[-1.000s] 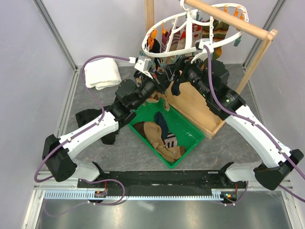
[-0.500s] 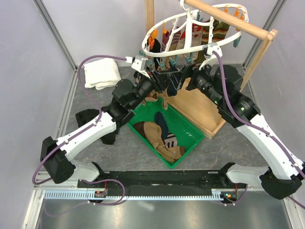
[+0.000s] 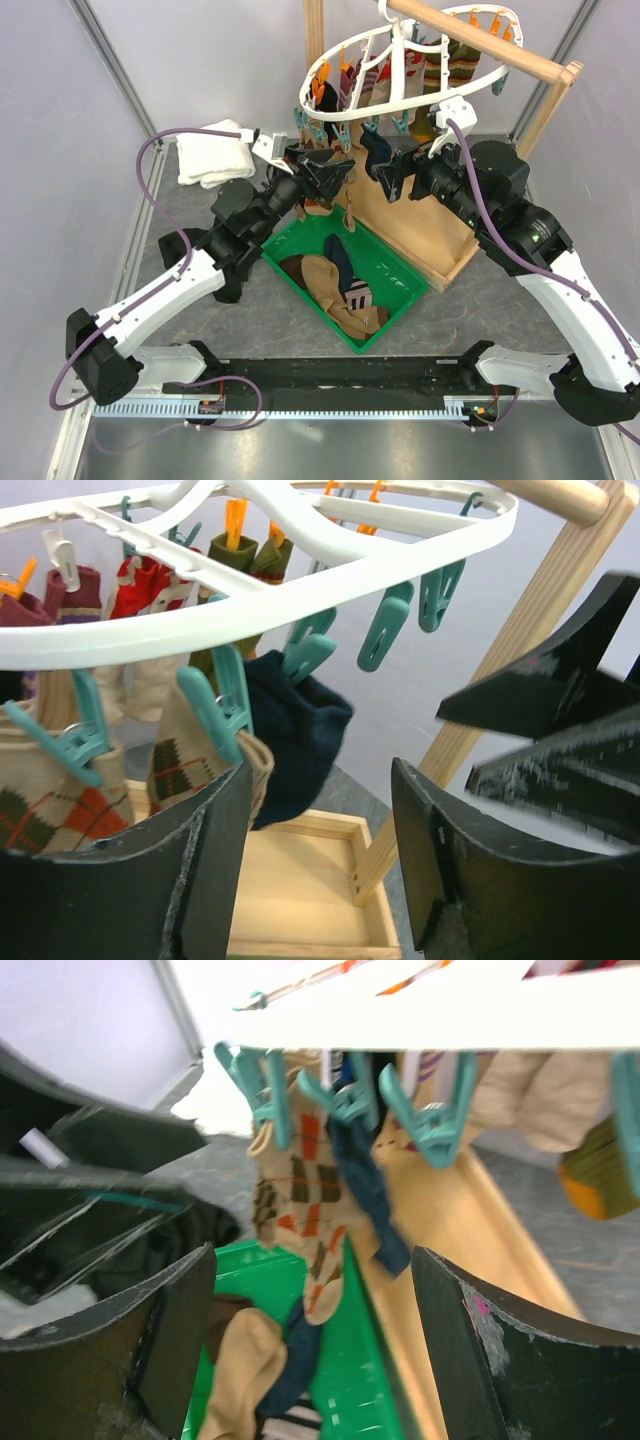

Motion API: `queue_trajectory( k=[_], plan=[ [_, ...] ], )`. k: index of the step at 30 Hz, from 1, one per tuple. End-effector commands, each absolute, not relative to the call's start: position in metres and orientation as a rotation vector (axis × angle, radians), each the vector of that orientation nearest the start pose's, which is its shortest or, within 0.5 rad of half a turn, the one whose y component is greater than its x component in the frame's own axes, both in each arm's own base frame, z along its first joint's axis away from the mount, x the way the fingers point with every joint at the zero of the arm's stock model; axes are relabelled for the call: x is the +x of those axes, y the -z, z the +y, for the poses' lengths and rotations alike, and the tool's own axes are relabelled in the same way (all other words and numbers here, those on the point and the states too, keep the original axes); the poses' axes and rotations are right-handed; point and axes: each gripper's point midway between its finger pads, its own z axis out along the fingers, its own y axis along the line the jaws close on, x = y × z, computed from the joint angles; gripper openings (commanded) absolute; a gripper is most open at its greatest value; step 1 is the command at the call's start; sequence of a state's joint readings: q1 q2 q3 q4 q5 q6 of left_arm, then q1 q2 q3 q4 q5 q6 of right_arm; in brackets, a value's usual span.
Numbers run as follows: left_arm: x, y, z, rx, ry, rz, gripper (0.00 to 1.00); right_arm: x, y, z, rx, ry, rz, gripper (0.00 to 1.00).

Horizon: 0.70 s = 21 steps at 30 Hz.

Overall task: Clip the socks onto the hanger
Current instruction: Open the clamp at the hanger.

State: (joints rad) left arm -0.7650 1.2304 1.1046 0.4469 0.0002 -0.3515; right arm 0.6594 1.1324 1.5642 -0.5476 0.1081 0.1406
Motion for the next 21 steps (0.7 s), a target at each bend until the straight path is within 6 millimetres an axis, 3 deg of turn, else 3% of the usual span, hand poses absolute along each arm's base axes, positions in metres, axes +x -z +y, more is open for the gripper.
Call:
queue_trajectory(
  k=[1,8,13,16,21],
  plan=[
    [0.297,-0.427,-0.287,0.310,0.845,1.263,0.67,0.293,-0.460,0.185,-0.377,-0.351,1.616,0.86],
    [0.296,-0.398,-0.265,0.373,0.700,1.302,0.68,0.312,-0.472,0.186,-0.410,-0.251,1.553,0.84],
    [0.296,-0.402,-0.257,0.379,0.652,1.293,0.68,0.322,-0.486,0.181,-0.382,-0.196,1.488,0.82],
    [0.296,-0.393,-0.253,0.382,0.621,1.317,0.68,0.326,-0.493,0.182,-0.386,-0.179,1.455,0.81],
    [0.295,-0.364,-0.243,0.410,0.562,1.379,0.69,0.335,-0.492,0.190,-0.413,-0.166,1.438,0.79]
  ],
)
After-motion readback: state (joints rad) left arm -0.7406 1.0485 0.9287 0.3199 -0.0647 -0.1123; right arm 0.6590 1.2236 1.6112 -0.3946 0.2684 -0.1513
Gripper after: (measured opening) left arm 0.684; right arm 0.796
